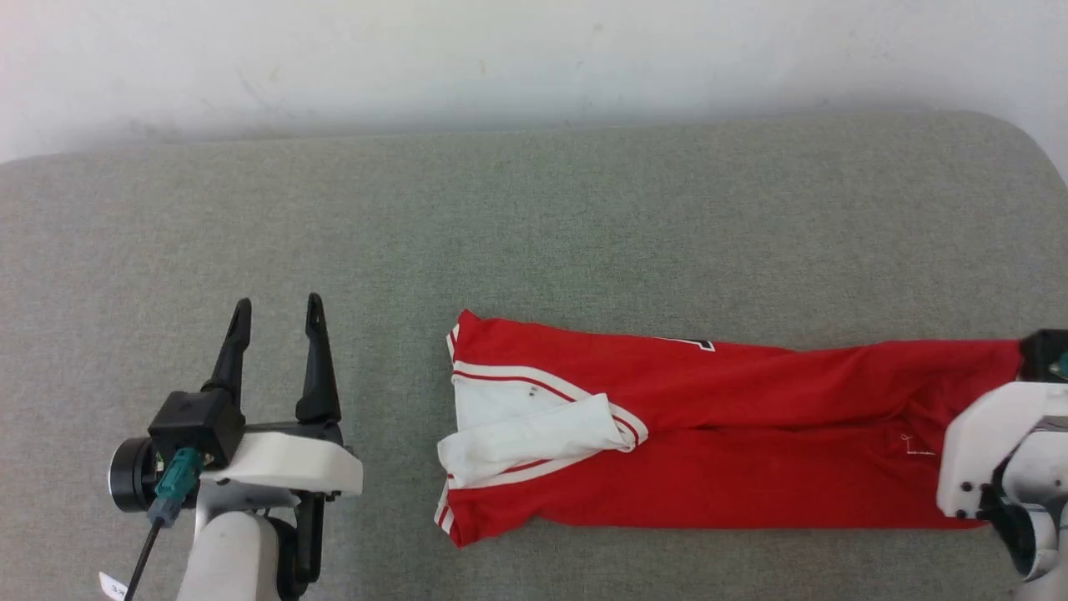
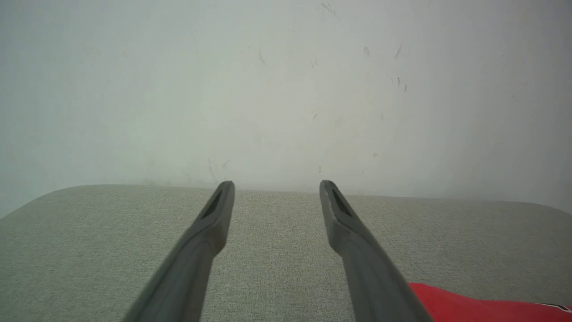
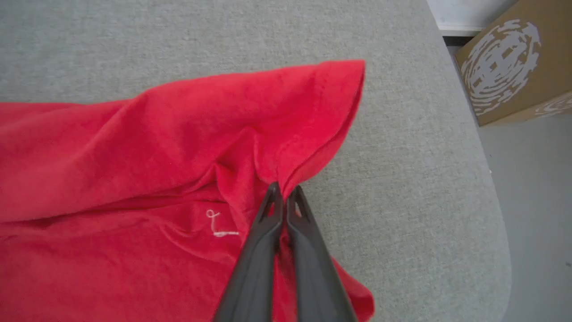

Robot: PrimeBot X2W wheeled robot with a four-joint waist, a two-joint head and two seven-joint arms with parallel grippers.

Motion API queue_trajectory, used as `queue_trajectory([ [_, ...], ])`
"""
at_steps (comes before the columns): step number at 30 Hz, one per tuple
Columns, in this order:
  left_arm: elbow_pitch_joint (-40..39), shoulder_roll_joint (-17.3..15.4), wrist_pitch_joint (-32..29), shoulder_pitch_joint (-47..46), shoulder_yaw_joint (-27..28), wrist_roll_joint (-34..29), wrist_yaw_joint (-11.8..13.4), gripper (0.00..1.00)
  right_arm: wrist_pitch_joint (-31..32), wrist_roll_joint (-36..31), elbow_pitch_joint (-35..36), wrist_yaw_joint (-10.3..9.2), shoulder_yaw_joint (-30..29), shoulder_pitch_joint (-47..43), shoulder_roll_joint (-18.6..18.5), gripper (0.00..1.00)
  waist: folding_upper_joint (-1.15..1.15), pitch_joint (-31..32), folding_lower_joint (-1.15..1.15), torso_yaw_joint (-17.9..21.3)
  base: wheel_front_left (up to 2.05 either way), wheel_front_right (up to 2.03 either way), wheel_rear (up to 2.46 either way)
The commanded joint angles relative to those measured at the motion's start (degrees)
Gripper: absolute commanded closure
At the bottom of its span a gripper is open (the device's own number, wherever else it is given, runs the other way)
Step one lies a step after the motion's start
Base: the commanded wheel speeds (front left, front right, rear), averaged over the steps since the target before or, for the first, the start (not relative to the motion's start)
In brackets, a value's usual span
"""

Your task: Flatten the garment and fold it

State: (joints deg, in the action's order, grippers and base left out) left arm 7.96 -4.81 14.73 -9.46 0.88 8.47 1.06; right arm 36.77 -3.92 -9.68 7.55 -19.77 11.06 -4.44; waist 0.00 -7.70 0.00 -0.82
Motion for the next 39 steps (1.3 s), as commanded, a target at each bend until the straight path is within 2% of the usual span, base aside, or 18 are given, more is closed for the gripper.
queue_trajectory([
  [1, 0.2, 0.3, 0.3, 0.8, 0.2, -0.7, -0.3, 0.0, 1.6, 1.3, 2.4, -0.06, 1.7, -1.2, 0.0, 1.0, 0.0, 0.4, 0.0, -0.3, 0.0, 0.0, 0.0],
  [7, 0.5, 0.5, 0.3, 1.3, 0.2, -1.0, -0.7, 0.0, 11.9, 9.4, 18.8, -0.06, 12.1, -5.4, -0.8, 1.0, 0.0, 0.9, 0.0, -0.7, 0.0, 0.0, 0.0],
  [10, 0.6, 0.6, 0.3, 1.1, 0.2, -1.1, -0.9, 0.0, 15.2, 12.6, 26.2, -0.06, 17.9, -5.6, -1.7, 1.0, 0.0, 0.7, 0.0, -1.0, 0.0, 0.0, 0.0],
  [15, 0.5, 0.8, 0.3, 0.0, -0.2, -1.3, -1.2, 0.0, 16.1, 15.3, 30.0, -0.06, 27.5, -1.6, -2.0, 1.0, 0.0, -0.8, 0.0, -1.7, 0.0, 0.0, 0.0],
  [20, 0.4, 1.1, 0.3, -1.8, -1.0, -1.5, -1.3, 0.0, 13.4, 16.1, 25.0, -0.06, 35.2, 5.3, -0.3, 1.0, 0.0, -2.9, 0.0, -3.1, 0.0, 0.0, 0.0],
  [29, -0.1, 1.5, 0.3, -3.9, -1.8, -1.8, -1.1, 0.0, 6.9, 16.6, 10.2, -0.06, 46.2, 15.7, 1.5, 1.0, 0.0, -6.5, 0.0, -5.9, 0.0, 0.0, 0.0],
  [37, 0.0, 1.7, 0.3, -5.0, -2.5, -1.6, -0.8, 0.0, 1.4, 21.9, -2.4, -0.06, 54.6, 20.3, 1.6, 1.0, 0.0, -8.0, 0.0, -7.2, 0.0, 0.0, 0.0],
  [38, 0.1, 1.7, 0.3, -5.1, -2.6, -1.6, -0.7, 0.0, 1.0, 22.7, -3.5, -0.06, 55.5, 20.7, 1.6, 0.86, 0.0, -8.0, 0.0, -7.3, 0.0, 0.0, 0.0],
  [39, 0.2, 1.8, 0.3, -5.1, -2.7, -1.5, -0.7, 0.0, 0.7, 23.5, -4.5, -0.06, 56.3, 21.0, 1.6, 0.44, 0.0, -8.0, 0.0, -7.3, 0.0, 0.0, 0.0],
])
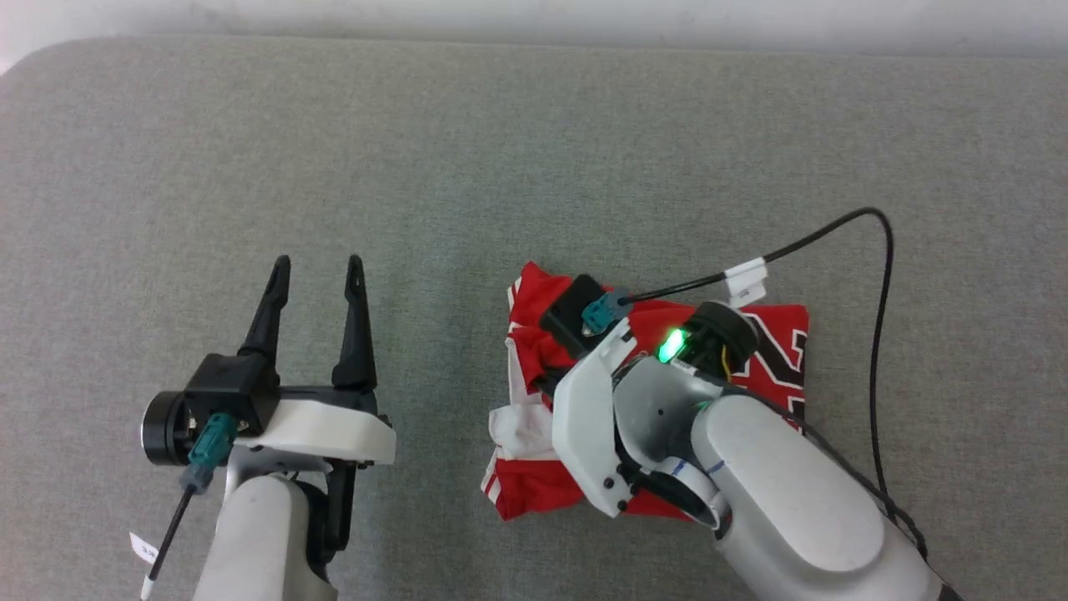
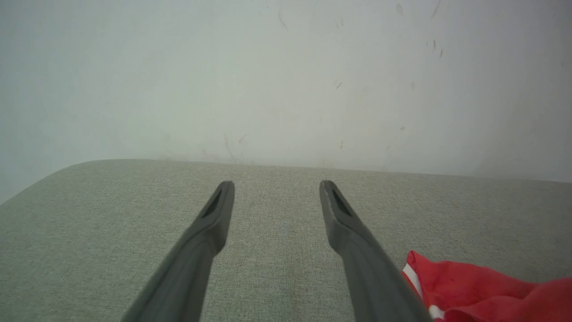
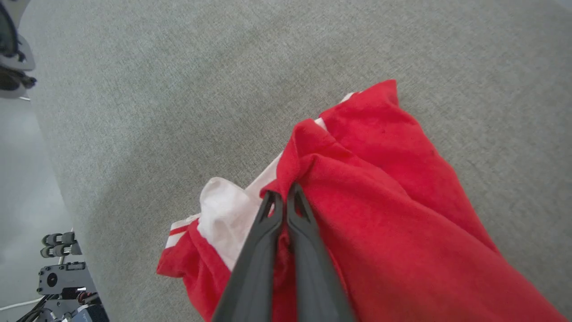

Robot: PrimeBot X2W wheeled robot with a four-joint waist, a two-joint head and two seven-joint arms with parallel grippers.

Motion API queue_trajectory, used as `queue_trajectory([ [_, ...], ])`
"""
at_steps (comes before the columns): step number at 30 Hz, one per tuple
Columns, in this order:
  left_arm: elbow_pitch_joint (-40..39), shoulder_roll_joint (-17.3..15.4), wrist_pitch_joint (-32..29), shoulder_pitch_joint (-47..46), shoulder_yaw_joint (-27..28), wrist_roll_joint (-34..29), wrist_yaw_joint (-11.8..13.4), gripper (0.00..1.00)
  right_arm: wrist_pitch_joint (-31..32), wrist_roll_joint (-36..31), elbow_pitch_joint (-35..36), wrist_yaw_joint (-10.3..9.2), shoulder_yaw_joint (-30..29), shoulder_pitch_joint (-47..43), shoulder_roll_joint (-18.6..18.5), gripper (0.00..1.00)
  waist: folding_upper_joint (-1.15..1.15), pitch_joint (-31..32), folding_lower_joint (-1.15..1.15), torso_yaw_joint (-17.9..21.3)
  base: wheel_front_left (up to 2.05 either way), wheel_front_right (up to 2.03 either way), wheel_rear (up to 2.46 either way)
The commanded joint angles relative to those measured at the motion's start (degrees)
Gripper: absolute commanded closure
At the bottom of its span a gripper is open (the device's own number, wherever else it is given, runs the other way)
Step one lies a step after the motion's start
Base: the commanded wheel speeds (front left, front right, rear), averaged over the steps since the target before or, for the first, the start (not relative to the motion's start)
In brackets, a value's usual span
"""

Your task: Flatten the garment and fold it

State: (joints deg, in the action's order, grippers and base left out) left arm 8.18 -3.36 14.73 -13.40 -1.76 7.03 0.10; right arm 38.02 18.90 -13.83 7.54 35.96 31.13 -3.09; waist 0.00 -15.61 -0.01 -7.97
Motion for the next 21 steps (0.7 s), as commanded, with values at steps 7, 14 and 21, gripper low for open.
queue_trajectory([
  [7, 0.5, 0.4, 0.3, -0.4, 0.7, -0.2, 0.3, 0.0, -7.1, 9.0, 1.9, -0.05, 0.1, 0.7, 0.2, 0.0, 0.0, 1.5, 0.01, 1.6, 0.0, 0.0, 0.0],
  [14, 0.2, 0.1, 0.3, 1.0, 2.3, -0.4, 0.0, 0.0, -23.4, 9.2, 13.3, -0.05, -11.1, -5.3, 0.2, 0.0, 0.0, 3.9, 0.01, 4.6, 0.0, 0.0, 0.0],
  [21, -0.2, 0.0, 0.3, 1.9, 3.2, -0.8, -0.4, 0.0, -31.3, 3.0, 20.3, -0.05, -30.4, -19.4, 0.2, 0.0, 0.0, 5.4, 0.01, 6.6, 0.0, 0.0, 0.0],
])
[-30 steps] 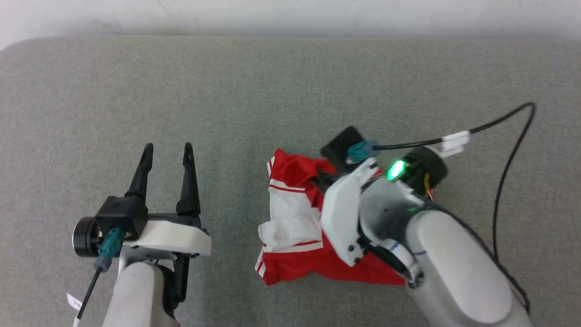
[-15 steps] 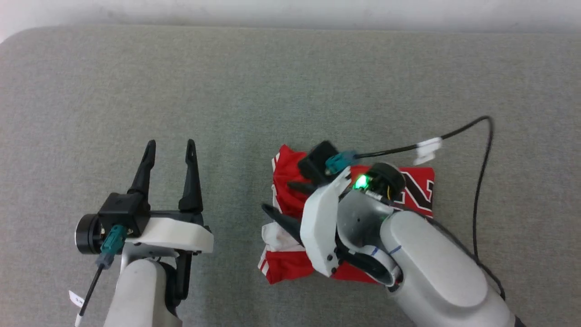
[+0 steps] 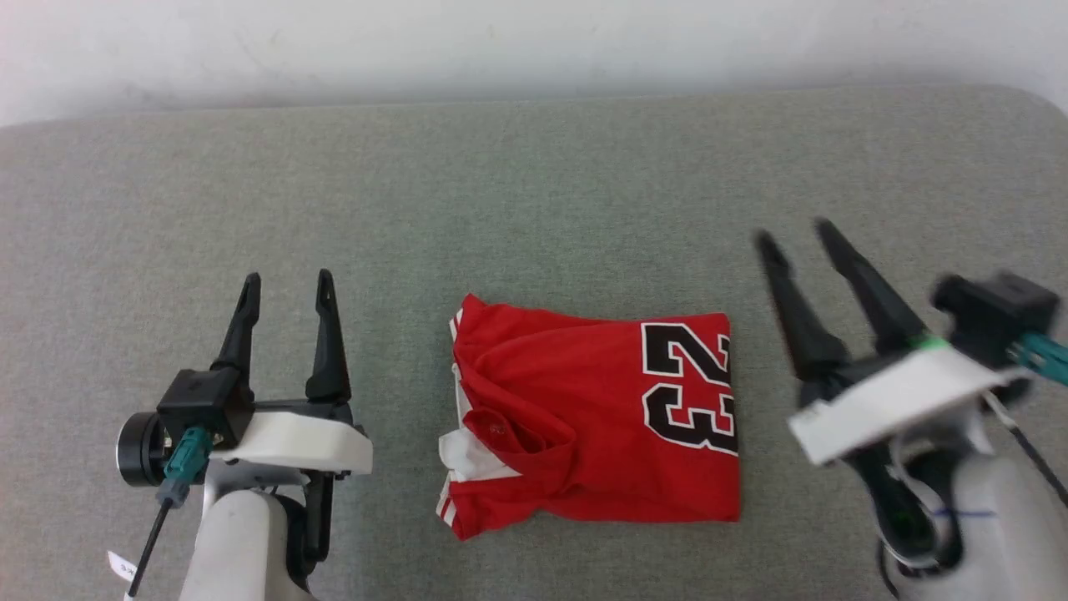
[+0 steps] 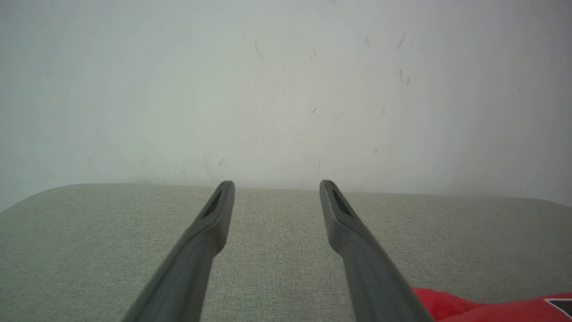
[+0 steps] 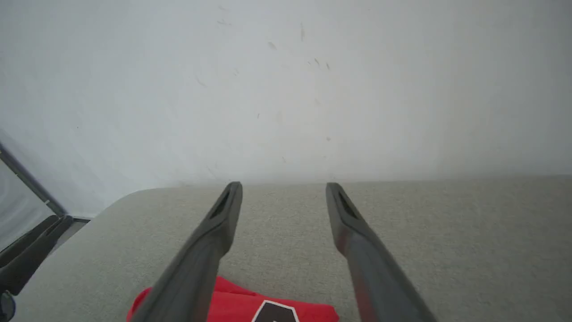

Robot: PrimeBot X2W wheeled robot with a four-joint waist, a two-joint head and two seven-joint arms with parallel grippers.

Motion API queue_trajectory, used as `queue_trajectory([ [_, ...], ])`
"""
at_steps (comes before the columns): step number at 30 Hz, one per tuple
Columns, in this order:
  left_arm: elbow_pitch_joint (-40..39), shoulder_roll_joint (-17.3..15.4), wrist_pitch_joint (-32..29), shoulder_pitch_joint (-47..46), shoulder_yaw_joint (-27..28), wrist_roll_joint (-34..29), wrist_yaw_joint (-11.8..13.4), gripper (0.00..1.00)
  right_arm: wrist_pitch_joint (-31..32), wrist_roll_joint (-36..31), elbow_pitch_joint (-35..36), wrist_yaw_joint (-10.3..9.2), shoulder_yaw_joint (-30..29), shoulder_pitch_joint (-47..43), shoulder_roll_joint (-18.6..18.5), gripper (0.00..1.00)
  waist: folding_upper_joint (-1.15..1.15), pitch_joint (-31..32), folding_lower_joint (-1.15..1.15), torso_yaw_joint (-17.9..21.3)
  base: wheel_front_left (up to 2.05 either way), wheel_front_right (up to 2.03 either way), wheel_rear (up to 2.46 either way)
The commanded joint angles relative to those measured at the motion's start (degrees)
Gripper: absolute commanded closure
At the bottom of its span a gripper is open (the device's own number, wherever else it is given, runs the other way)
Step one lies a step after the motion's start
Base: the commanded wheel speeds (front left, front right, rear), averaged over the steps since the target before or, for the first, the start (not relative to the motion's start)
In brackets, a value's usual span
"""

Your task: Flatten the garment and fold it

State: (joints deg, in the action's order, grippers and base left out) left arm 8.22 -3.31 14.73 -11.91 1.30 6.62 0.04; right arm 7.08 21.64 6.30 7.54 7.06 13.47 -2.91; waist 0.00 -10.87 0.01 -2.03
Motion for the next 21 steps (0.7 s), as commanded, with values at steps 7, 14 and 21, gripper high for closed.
queue_trajectory([
  [7, -0.2, 0.0, 0.3, 0.4, 0.1, -0.6, -0.7, 0.0, 2.3, 2.3, -3.3, -0.05, -8.3, -8.1, 0.0, 0.0, 0.0, 0.5, -0.01, 1.0, 0.0, 0.0, 0.0],
  [14, 0.1, 0.1, 0.3, 0.2, -0.5, -0.5, -0.8, 0.0, 9.2, 6.6, -9.4, -0.05, -5.6, -9.1, 0.0, 0.0, 0.0, 0.2, -0.01, 0.2, 0.0, 0.0, 0.0],
  [21, 0.4, 0.2, 0.3, 0.4, -1.1, -0.3, -0.7, 0.0, 13.5, 8.6, -15.1, -0.05, -3.0, -7.8, 0.0, 0.0, 0.0, 0.0, -0.01, -1.2, 0.0, 0.0, 0.0],
])
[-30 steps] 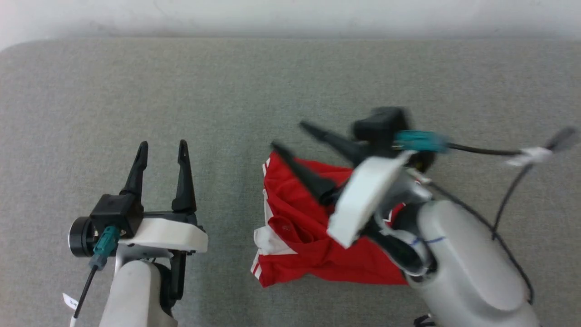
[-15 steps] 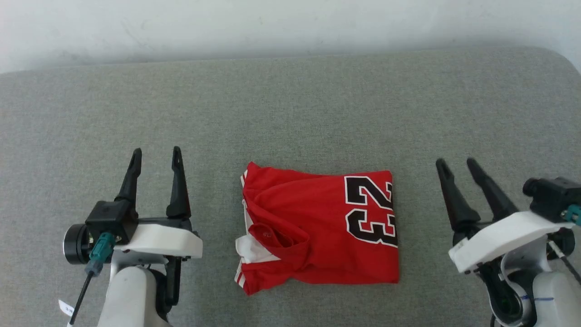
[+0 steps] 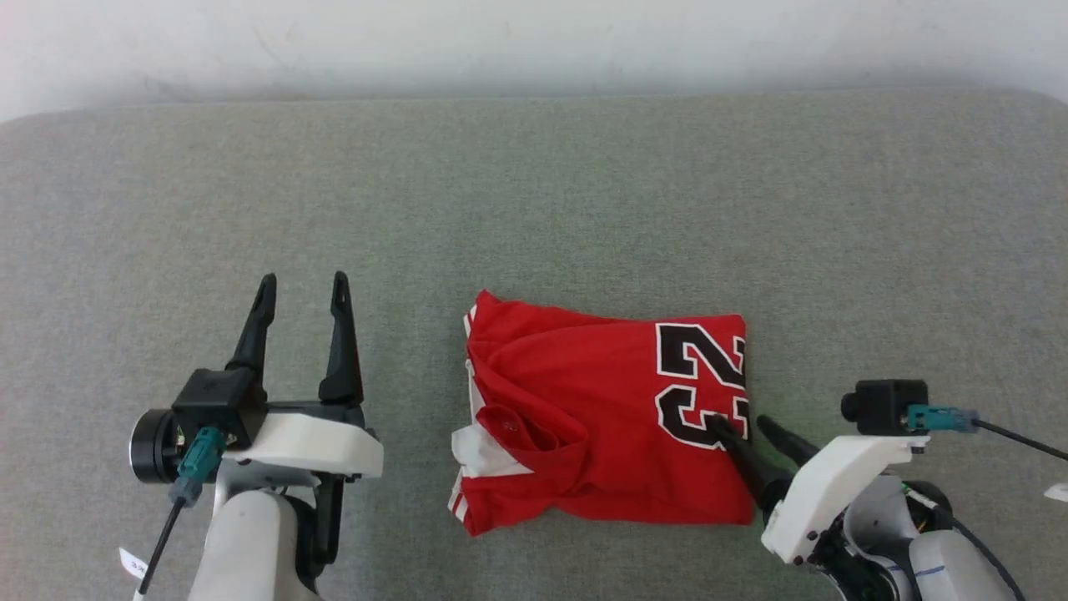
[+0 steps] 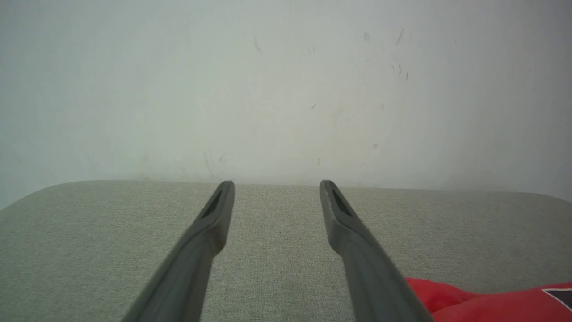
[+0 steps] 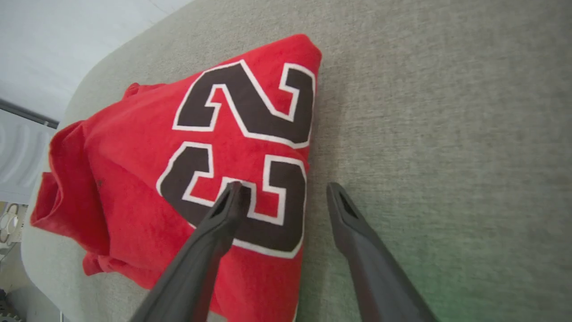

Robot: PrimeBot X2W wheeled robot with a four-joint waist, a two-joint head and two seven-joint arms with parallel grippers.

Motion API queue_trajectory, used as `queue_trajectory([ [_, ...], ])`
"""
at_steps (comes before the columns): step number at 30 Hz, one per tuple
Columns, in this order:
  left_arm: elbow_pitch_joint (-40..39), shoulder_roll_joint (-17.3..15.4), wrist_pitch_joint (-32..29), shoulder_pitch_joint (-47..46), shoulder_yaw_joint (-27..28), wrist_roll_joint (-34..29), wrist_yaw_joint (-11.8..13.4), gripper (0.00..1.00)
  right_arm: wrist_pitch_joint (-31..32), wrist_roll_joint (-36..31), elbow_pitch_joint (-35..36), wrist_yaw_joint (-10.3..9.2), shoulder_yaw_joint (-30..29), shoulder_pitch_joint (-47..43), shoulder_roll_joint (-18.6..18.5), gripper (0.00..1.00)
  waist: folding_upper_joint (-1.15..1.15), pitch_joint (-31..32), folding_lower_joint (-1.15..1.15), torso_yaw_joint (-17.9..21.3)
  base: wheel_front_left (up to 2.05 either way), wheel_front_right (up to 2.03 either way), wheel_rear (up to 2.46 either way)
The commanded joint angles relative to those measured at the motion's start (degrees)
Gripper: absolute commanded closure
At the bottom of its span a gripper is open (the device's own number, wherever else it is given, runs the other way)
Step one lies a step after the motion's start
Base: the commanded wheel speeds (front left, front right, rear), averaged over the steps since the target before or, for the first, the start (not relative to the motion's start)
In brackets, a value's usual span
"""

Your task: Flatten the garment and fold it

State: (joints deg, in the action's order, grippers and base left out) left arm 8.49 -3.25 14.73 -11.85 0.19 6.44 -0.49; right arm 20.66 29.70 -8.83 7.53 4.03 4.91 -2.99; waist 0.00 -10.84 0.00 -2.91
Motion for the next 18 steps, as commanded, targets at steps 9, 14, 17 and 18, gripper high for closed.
queue_trajectory([
  [9, 0.0, 0.3, 0.3, 0.9, -0.3, 0.1, 0.2, 0.0, 5.2, 0.8, -6.5, -0.04, 2.6, 4.1, 0.1, 0.21, 0.0, -0.2, 0.0, -1.6, 0.0, 0.0, 0.0],
  [14, -0.3, 0.3, 0.3, 1.2, 0.0, 0.3, 0.7, 0.0, 6.8, -3.6, -7.6, -0.04, 3.4, 7.1, 0.1, 1.0, 0.0, -0.5, 0.0, -0.7, 0.0, 0.0, 0.0],
  [17, -1.1, 0.3, 0.3, 1.5, 0.8, 0.3, 1.1, 0.0, 9.3, -10.9, -5.9, -0.04, 5.1, 10.0, 0.1, 1.0, 0.0, -0.9, 0.0, 1.2, 0.0, 0.0, 0.0],
  [18, -1.4, 0.3, 0.3, 1.7, 1.2, 0.3, 1.2, 0.0, 10.5, -13.6, -5.2, -0.04, 6.2, 11.1, 0.1, 1.0, 0.0, -1.1, 0.0, 2.1, 0.0, 0.0, 0.0],
])
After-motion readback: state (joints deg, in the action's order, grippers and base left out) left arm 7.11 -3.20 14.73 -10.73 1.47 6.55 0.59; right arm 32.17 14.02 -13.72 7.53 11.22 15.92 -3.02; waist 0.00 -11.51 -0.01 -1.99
